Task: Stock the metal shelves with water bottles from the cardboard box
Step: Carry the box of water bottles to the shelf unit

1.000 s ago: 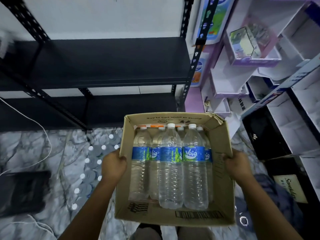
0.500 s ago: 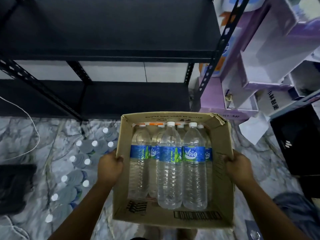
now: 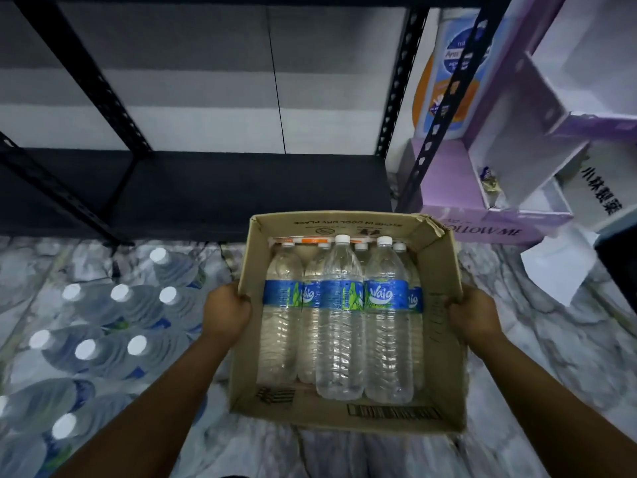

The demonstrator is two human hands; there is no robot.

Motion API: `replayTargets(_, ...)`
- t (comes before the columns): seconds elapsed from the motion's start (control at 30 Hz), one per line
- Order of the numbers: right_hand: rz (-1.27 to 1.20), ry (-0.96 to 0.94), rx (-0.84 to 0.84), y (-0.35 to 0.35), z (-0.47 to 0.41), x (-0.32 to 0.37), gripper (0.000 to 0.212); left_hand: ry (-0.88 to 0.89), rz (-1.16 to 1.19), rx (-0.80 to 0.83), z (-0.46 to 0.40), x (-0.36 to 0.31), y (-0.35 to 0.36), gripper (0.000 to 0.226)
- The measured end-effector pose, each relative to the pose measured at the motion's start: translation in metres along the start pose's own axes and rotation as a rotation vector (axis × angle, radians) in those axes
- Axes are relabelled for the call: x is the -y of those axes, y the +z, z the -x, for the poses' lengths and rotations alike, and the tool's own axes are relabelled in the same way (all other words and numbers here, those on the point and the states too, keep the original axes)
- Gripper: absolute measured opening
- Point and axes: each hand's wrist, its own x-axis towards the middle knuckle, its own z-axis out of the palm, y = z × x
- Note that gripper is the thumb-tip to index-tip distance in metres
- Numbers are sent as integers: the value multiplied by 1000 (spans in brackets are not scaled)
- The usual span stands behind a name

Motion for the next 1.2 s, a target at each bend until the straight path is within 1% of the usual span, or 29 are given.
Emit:
replayTargets(0.17, 18, 2, 4, 46, -40, -23, 24, -5, -6, -5, -35, 16, 44, 18)
replayTargets(0.33, 39, -23, 2, 77, -74, -34, 24, -18, 3, -3, -55, 26, 74, 18)
replayTargets(0.43, 83, -51, 17, 90, -93, -38, 22, -2, -35, 5, -71, 32, 90, 19)
replayTargets(0.53, 110, -65, 51, 99, -114, -39, 19, 22, -57, 0, -87, 31, 98, 22)
replayTargets(0.73, 129, -82, 51, 114, -146, -38, 17, 46, -57, -24, -113, 28, 112, 22)
replayTargets(0.93, 150, -147, 43, 120, -167, -45, 12, 41, -81, -44, -131, 31, 121, 19)
replayTargets(1.07, 138, -150, 23, 121, -173, -44, 10, -10, -84, -50, -139, 27, 122, 18)
replayTargets(1.2, 132, -141, 25, 122, -177, -42, 9, -15, -111, -62, -142, 24, 122, 18)
